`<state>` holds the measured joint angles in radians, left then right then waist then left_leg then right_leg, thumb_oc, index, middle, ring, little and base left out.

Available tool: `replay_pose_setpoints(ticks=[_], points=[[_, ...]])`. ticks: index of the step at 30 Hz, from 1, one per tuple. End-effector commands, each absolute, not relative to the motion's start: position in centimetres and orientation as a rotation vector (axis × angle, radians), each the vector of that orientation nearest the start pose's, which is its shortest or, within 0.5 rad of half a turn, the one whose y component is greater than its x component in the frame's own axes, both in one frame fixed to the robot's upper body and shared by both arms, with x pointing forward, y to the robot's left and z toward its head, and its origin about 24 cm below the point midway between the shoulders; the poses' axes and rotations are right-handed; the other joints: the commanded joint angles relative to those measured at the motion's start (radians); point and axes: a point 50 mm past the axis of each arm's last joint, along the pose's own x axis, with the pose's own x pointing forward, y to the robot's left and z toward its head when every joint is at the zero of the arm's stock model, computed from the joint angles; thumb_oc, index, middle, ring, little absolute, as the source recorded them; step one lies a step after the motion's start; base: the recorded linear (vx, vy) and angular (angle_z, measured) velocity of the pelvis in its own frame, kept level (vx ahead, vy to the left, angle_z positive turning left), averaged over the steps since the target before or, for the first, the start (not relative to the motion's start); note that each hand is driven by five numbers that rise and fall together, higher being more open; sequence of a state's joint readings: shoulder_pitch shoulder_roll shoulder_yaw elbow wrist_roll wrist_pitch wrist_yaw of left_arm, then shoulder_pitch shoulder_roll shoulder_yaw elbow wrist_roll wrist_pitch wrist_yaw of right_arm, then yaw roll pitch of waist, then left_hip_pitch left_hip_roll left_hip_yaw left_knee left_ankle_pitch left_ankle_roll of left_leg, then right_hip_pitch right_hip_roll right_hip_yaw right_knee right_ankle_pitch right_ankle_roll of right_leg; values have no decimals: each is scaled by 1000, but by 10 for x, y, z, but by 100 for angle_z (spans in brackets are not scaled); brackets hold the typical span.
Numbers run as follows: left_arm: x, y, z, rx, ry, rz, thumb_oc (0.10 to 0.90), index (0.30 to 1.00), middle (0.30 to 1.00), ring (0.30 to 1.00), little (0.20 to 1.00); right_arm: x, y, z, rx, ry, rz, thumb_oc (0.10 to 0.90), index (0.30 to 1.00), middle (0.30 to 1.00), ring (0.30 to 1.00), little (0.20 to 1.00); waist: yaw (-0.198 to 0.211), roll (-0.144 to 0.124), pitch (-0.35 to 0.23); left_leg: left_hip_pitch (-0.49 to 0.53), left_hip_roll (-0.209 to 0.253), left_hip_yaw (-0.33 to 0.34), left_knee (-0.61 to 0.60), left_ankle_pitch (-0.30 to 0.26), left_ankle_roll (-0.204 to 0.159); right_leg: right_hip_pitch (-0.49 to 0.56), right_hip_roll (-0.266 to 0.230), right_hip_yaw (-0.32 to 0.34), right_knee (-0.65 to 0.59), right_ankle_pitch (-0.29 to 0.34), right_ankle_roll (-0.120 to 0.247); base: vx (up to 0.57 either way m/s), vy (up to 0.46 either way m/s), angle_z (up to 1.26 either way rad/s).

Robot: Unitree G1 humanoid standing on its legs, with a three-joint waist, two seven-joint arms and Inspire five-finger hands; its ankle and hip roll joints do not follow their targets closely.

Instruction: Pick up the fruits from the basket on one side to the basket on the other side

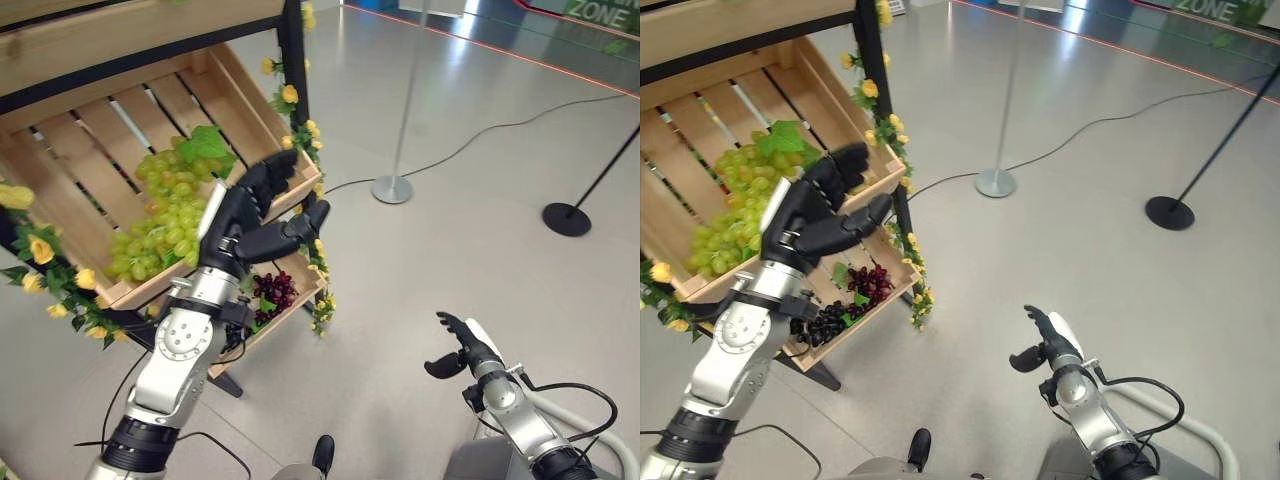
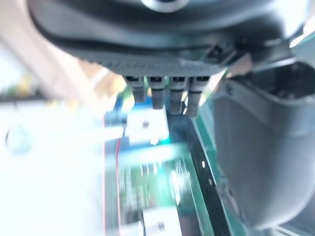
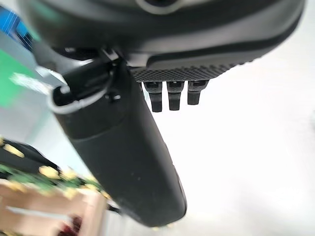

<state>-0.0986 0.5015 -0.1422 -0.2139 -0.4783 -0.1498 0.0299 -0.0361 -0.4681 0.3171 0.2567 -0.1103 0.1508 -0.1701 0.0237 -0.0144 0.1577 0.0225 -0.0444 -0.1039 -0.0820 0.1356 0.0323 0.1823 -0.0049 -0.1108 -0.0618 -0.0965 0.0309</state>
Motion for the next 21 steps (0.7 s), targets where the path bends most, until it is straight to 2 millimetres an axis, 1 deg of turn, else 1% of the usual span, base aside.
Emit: replay_pose_setpoints(ticks=[1,3,4,5,6,7,8,9,10,11,12,13,14,15,16,17,18,19,20,21], points=[[256,185,168,-101,-670,-192,800,900,900,900,900,266,-203,35,-650,14,-2,800,900,900,900,900,22,-23,-30,29,-9,-104,163,-152,-19,-84,-40,124,10,168,18,-24,195,-86],[254,186,167,-122,-679,-179,800,900,900,900,900,267,-194,32,-617,-4,10,800,900,900,900,900,24,-11,-35,38,-22,-132,129,-143,-3,-97,-34,179,8,175,23,-60,266,-138],[256,181,167,-157,-678,-223,800,900,900,900,900,266,-190,28,-586,10,-17,800,900,900,900,900,12,1,-42,45,-22,-113,92,-130,3,-110,-35,203,5,185,33,-68,261,-167],[256,181,167,-161,-676,-227,800,900,900,900,900,266,-190,27,-584,11,-19,800,900,900,900,900,12,2,-43,46,-20,-109,85,-128,3,-112,-35,205,6,186,34,-63,254,-117],[257,176,166,-170,-678,-267,800,900,900,900,900,265,-190,24,-556,28,-46,800,900,900,900,900,3,6,-45,50,-15,-97,67,-121,2,-118,-39,207,6,189,40,-40,252,-37],[261,163,161,-153,-651,-304,800,900,900,900,900,261,-189,17,-540,53,-54,800,900,900,900,900,-19,16,-49,61,-23,-100,34,-123,8,-142,-48,225,15,198,58,-72,253,-15],[261,162,160,-149,-649,-305,800,900,900,900,900,261,-189,17,-538,54,-54,800,900,900,900,900,-20,17,-48,55,-25,-98,33,-116,8,-154,-50,229,20,206,61,-44,246,-20],[263,158,155,-156,-609,-327,800,900,900,900,900,257,-190,13,-529,78,-60,800,900,900,900,900,-32,23,-49,67,-26,-96,12,-120,13,-164,-54,235,25,207,69,-59,233,-35],[264,156,145,-158,-556,-340,800,900,900,900,900,248,-193,4,-516,120,-55,800,900,900,900,900,-55,31,-51,70,-33,-84,-1,-124,21,-203,-61,240,46,219,84,-31,248,-34],[264,156,143,-157,-550,-342,800,900,900,900,900,246,-194,2,-516,128,-53,800,900,900,900,900,-59,33,-51,70,-34,-80,-3,-125,23,-211,-61,240,52,221,86,-60,228,-35],[263,157,139,-168,-530,-350,800,900,900,900,900,243,-195,-1,-514,147,-49,800,900,900,900,900,-64,34,-51,69,-36,-67,-4,-126,26,-229,-60,229,75,224,91,-91,175,-40],[262,161,131,-173,-498,-332,800,900,900,900,900,241,-192,-7,-504,179,-16,800,900,900,900,900,-54,36,-47,70,-29,-9,-4,-128,28,-257,-75,130,176,216,102,-108,165,-49],[261,163,130,-169,-495,-322,800,900,900,900,900,241,-191,-8,-504,183,-4,800,900,900,900,900,-48,37,-48,65,-25,8,-3,-123,27,-264,-80,106,204,213,102,-135,156,-73],[261,167,125,-182,-465,-304,800,900,900,900,900,240,-189,-12,-504,201,16,800,900,900,900,900,-35,43,-46,59,-13,48,1,-117,26,-265,-87,49,267,195,96,-118,117,-116],[262,171,114,-186,-420,-292,800,900,900,900,900,238,-186,-19,-500,235,29,800,900,900,900,900,-22,43,-43,50,-6,85,9,-111,28,-248,-72,17,308,150,80,-95,100,-134],[262,171,113,-186,-417,-292,800,900,900,900,900,238,-186,-19,-498,237,29,800,900,900,900,900,-21,41,-43,50,-6,87,10,-111,28,-245,-70,17,307,146,79,-69,41,-141],[262,170,106,-182,-387,-289,800,900,900,900,900,237,-186,-23,-481,261,24,800,900,900,900,900,-14,33,-48,42,-8,91,15,-106,25,-212,-54,12,268,122,61,-39,-28,-106],[263,169,99,-182,-360,-281,800,900,900,900,900,234,-186,-29,-476,277,28,800,900,900,900,900,-5,19,-55,31,-15,95,27,-111,19,-171,-53,2,181,116,49,-46,-50,-83],[262,169,93,-177,-341,-269,800,900,900,900,900,232,-186,-33,-470,289,31,800,900,900,900,900,2,10,-60,24,-17,99,34,-115,13,-149,-59,-7,119,120,46,-30,-70,-50],[262,169,80,-167,-301,-243,800,900,900,900,900,229,-186,-40,-454,320,30,800,900,900,900,900,5,2,-66,18,-13,110,36,-117,4,-128,-54,6,52,135,46,-19,-57,-39]])
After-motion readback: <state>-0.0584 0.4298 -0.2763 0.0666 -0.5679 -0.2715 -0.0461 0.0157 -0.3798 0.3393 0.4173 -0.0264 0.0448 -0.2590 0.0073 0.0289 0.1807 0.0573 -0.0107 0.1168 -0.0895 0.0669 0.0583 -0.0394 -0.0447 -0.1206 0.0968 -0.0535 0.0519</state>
